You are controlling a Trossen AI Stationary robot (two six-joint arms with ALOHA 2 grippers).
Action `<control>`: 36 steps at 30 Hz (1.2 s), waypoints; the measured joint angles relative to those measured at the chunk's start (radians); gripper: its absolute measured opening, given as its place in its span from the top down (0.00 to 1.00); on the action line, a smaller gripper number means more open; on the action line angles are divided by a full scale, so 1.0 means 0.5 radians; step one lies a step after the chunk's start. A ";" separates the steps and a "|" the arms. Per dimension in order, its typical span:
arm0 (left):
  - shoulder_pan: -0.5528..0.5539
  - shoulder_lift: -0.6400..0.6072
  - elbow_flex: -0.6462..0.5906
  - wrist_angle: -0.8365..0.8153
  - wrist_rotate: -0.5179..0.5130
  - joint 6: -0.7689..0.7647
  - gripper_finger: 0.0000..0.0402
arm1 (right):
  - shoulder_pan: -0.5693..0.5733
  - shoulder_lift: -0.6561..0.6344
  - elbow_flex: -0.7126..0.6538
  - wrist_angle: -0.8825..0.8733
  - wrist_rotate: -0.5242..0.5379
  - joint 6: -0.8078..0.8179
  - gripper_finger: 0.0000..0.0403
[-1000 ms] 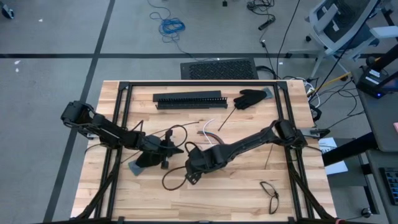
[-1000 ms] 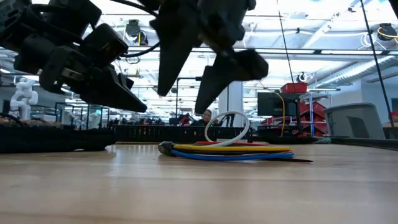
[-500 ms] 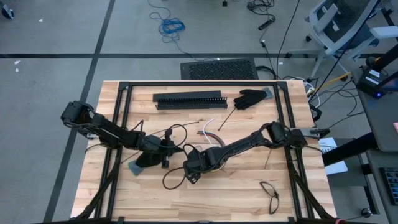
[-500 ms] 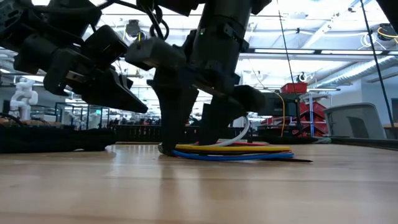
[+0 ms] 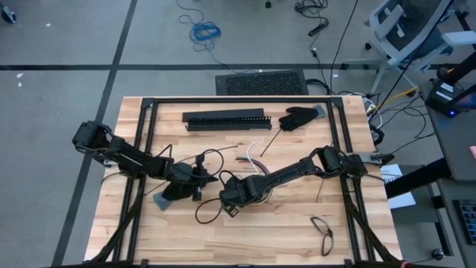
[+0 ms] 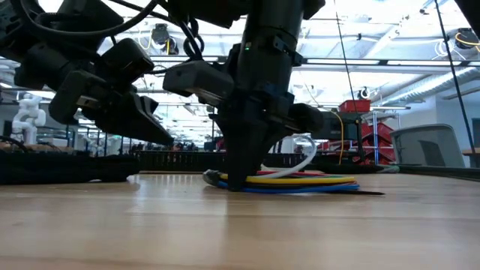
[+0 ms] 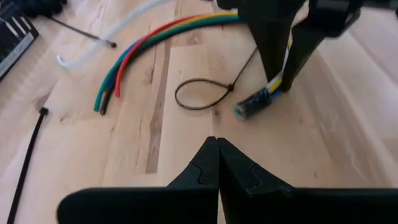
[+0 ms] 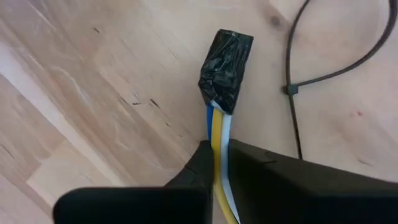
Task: Ziptie cables
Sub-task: Wrap the cable wires using a zip tie
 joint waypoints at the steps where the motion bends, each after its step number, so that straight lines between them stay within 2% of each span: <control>1: 0.000 0.001 0.000 0.001 -0.001 0.001 1.00 | 0.002 -0.011 -0.003 0.002 0.003 0.025 0.96; 6: 0.000 -0.001 0.000 0.084 0.010 0.013 1.00 | 0.027 -0.159 -0.023 0.005 0.039 0.213 0.96; 11: 0.044 0.008 0.000 0.085 0.036 0.158 1.00 | 0.068 -0.308 -0.013 -0.069 0.130 0.368 0.97; 17: 0.200 0.058 0.001 0.219 0.280 0.219 1.00 | 0.147 -0.289 -0.018 -0.062 0.166 0.548 0.97; 22: 0.286 0.212 0.001 0.418 0.366 0.207 1.00 | 0.163 -0.278 -0.017 -0.059 0.180 0.605 0.97; 26: 0.311 0.402 0.044 0.662 0.673 0.137 1.00 | 0.164 -0.279 -0.016 -0.074 0.269 0.651 0.97; 29: 0.307 0.582 0.128 0.724 0.835 0.071 1.00 | 0.162 -0.281 -0.016 -0.068 0.300 0.624 0.97; 36: 0.309 0.819 0.297 0.998 0.963 -0.111 1.00 | 0.159 -0.290 -0.013 -0.088 0.316 0.551 0.97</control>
